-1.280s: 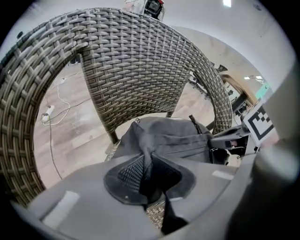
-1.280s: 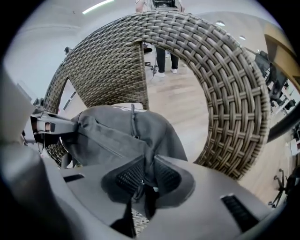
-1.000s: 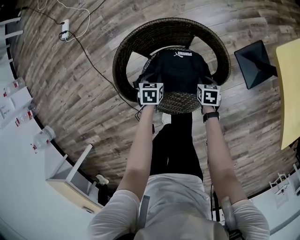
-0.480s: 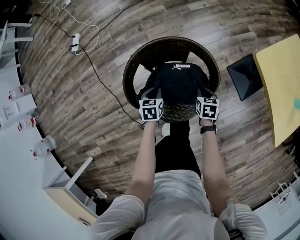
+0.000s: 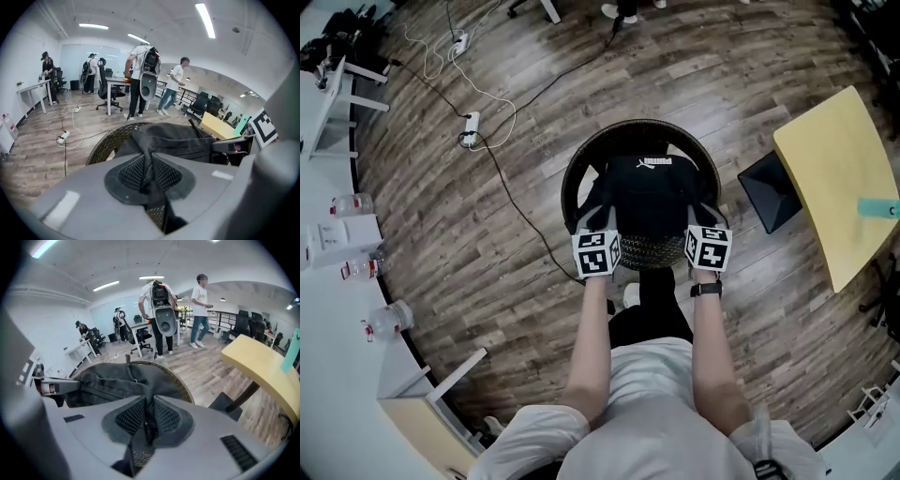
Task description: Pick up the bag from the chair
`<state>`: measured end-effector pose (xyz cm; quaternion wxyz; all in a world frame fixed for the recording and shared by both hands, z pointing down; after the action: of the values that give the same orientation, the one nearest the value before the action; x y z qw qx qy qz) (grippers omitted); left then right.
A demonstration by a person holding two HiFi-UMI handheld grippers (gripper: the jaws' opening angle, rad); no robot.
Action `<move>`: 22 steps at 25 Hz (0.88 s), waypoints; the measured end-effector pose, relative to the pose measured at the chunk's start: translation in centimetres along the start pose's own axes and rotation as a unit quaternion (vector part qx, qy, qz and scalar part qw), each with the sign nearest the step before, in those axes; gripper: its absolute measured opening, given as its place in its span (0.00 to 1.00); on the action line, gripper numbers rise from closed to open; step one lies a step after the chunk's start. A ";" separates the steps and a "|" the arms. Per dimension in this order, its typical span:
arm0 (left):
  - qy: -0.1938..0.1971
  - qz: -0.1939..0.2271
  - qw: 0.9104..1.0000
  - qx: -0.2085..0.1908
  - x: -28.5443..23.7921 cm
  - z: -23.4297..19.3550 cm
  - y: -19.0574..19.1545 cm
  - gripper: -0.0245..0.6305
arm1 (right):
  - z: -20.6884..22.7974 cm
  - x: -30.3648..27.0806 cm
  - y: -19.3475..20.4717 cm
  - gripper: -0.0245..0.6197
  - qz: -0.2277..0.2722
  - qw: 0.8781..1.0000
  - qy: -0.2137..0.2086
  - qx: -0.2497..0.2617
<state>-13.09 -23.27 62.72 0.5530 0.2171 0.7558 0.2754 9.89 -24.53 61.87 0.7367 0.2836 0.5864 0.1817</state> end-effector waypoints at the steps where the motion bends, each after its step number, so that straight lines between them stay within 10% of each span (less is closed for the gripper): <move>1: -0.001 0.008 1.000 -0.005 1.0 0.3 -0.7 0.11 | -0.3 1.0 -0.6 0.13 0.009 1.000 0.000 0.001; 22: -0.004 0.172 0.983 -0.059 17.5 3.7 -11.2 0.11 | -6.3 18.1 -11.1 0.13 0.187 0.982 0.017 0.039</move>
<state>-14.93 -20.00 41.93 0.5120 0.3121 0.6872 0.4101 7.51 -20.99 40.13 0.6683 0.4132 0.5422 0.2979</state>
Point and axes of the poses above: the fingertips, and each gripper's own axes: x backward along the fingers, z to its right, y out of its underside, the point moved 3 cm from there along x, backward along the fingers, and after that the axes turned 1 degree about -z, right-handed, at the moved point
